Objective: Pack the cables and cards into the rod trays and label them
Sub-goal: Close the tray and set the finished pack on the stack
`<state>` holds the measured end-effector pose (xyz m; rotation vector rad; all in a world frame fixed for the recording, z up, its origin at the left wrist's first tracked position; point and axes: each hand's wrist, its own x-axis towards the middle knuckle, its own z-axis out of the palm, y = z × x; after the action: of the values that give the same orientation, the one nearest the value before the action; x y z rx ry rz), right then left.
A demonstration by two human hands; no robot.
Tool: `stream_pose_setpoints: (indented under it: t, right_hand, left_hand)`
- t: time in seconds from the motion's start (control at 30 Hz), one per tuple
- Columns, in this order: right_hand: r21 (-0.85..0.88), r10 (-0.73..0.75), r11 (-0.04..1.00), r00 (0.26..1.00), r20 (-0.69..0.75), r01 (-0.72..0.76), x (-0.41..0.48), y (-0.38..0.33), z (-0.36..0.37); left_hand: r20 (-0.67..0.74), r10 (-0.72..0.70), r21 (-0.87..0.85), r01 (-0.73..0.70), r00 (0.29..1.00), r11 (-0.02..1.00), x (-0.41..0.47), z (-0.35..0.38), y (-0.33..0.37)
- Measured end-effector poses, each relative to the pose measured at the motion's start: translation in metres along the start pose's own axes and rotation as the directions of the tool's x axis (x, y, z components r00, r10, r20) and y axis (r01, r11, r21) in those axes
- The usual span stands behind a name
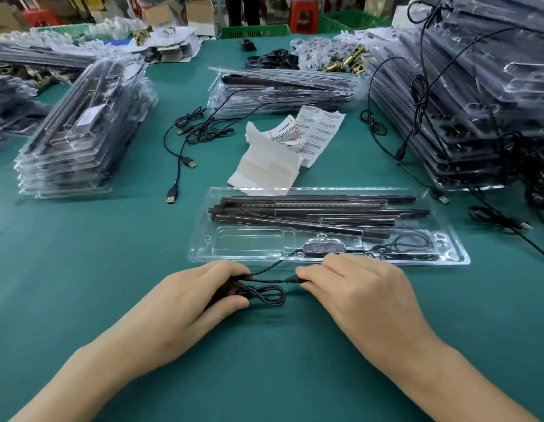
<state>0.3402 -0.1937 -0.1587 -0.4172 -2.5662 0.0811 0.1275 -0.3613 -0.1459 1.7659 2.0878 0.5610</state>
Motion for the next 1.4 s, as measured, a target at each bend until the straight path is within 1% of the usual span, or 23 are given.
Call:
stream_pose_setpoints:
  t: [0.1, 0.27, 0.3, 0.37, 0.4, 0.43, 0.47, 0.5, 0.53, 0.6, 0.7, 0.8, 0.87, 0.97, 1.03, 1.1, 1.27, 1.4]
  right_hand:
    - [0.007, -0.039, 0.999, 0.999, -0.027, 0.039, 0.007, -0.003, 0.003]
    - [-0.024, -0.111, 0.994, 0.994, -0.019, 0.111, 0.013, -0.012, 0.009]
    - [-0.015, -0.114, 0.993, 0.993, -0.027, 0.113, 0.014, -0.013, 0.009]
    - [0.020, -0.104, 0.994, 0.993, -0.050, 0.105, 0.016, -0.015, 0.007]
    - [0.035, -0.100, 0.994, 0.993, -0.057, 0.102, 0.017, -0.016, 0.006]
    - [0.049, -0.098, 0.994, 0.994, -0.055, 0.101, 0.018, -0.017, 0.005]
    - [0.060, -0.098, 0.993, 0.994, -0.040, 0.100, 0.019, -0.019, 0.004]
    - [0.065, -0.100, 0.993, 0.995, -0.017, 0.101, 0.020, -0.022, 0.005]
    - [0.062, -0.103, 0.993, 0.995, 0.009, 0.103, 0.021, -0.025, 0.006]
    - [0.040, -0.101, 0.994, 0.993, 0.055, 0.099, 0.022, -0.030, 0.009]
    - [0.062, -0.086, 0.995, 0.992, 0.091, 0.080, 0.023, -0.029, 0.011]
    - [0.129, -0.075, 0.990, 0.991, 0.108, 0.061, 0.020, -0.028, 0.009]
    - [0.116, -0.070, 0.992, 0.990, 0.125, 0.056, 0.018, -0.026, 0.006]
    - [-0.039, -0.092, 0.995, 0.990, 0.107, 0.096, 0.021, -0.023, 0.007]
    - [-0.129, -0.145, 0.979, 0.985, 0.096, 0.157, 0.024, -0.022, 0.011]
    - [-0.170, -0.204, 0.961, 0.974, 0.094, 0.218, 0.025, -0.022, 0.016]
    - [-0.153, -0.246, 0.954, 0.965, 0.095, 0.259, 0.022, -0.022, 0.021]
    - [-0.093, -0.197, 0.974, 0.973, 0.117, 0.208, 0.023, -0.026, 0.025]
  left_hand:
    - [0.017, 0.034, 0.028, -0.034, 0.999, 0.999, 0.002, -0.004, -0.001]
    - [0.028, 0.093, 0.118, -0.096, 0.995, 0.988, 0.007, -0.017, 0.002]
    - [0.026, 0.119, 0.166, -0.122, 0.993, 0.979, 0.008, -0.021, 0.002]
    - [0.025, 0.168, 0.314, -0.168, 0.985, 0.935, 0.012, -0.026, 0.005]
    - [0.030, 0.169, 0.389, -0.168, 0.985, 0.906, 0.014, -0.028, 0.007]
    - [0.031, 0.172, 0.441, -0.168, 0.985, 0.882, 0.015, -0.028, 0.009]
    - [0.026, 0.192, 0.458, -0.183, 0.981, 0.870, 0.016, -0.027, 0.012]
    - [0.030, 0.206, 0.437, -0.198, 0.978, 0.878, 0.016, -0.026, 0.013]
    - [0.041, 0.189, 0.389, -0.190, 0.981, 0.902, 0.016, -0.024, 0.015]
    - [0.078, 0.093, 0.281, -0.111, 0.993, 0.953, 0.012, -0.019, 0.016]
    - [0.115, 0.034, 0.271, -0.064, 0.993, 0.960, 0.008, -0.011, 0.011]
    - [0.099, 0.053, 0.327, -0.083, 0.994, 0.941, 0.006, -0.006, 0.009]
    - [0.097, 0.073, 0.368, -0.104, 0.993, 0.924, 0.007, -0.005, 0.009]
    - [0.015, 0.158, 0.418, -0.150, 0.987, 0.896, 0.007, -0.003, 0.010]
    - [-0.016, 0.181, 0.441, -0.155, 0.983, 0.884, 0.006, -0.001, 0.010]
    - [-0.037, 0.208, 0.460, -0.168, 0.978, 0.872, 0.007, 0.000, 0.009]
    - [-0.099, 0.226, 0.435, -0.163, 0.969, 0.886, 0.010, 0.002, 0.013]
    - [-0.134, 0.209, 0.411, -0.138, 0.969, 0.901, 0.014, 0.004, 0.013]
